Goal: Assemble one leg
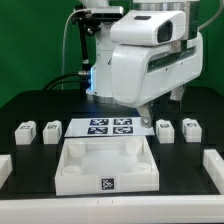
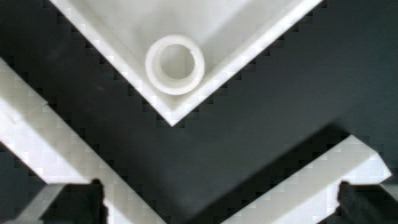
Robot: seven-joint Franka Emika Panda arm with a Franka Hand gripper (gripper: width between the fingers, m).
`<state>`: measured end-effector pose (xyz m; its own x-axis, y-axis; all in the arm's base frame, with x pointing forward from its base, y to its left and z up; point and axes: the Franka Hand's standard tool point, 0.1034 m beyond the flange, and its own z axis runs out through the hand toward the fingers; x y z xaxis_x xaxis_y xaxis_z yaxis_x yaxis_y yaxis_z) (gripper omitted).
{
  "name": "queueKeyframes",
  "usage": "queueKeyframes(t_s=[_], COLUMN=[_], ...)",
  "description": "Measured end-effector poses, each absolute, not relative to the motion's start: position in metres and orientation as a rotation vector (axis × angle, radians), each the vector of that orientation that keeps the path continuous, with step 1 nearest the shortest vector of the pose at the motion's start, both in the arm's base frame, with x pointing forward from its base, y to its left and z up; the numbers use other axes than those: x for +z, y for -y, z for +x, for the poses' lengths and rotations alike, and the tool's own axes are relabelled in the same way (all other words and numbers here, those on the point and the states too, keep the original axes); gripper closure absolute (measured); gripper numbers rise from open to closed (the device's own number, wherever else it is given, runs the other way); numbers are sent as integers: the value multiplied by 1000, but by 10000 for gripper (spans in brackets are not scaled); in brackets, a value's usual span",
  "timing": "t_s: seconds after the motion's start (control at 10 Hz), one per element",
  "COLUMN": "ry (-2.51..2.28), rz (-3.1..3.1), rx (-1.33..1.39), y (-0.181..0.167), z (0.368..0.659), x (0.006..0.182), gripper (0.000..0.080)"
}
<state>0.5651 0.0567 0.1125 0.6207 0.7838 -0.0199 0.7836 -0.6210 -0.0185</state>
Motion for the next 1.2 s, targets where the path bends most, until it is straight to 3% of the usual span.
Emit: queueKeyframes(t_s=[0.6, 0.9, 1.2], ry=[1403, 1905, 2191], rz=[-2800, -2476, -2179], rx=[45, 39, 41], y=[-56, -14, 29], z=[563, 498, 459], x=[110, 79, 38], gripper=[150, 150, 150])
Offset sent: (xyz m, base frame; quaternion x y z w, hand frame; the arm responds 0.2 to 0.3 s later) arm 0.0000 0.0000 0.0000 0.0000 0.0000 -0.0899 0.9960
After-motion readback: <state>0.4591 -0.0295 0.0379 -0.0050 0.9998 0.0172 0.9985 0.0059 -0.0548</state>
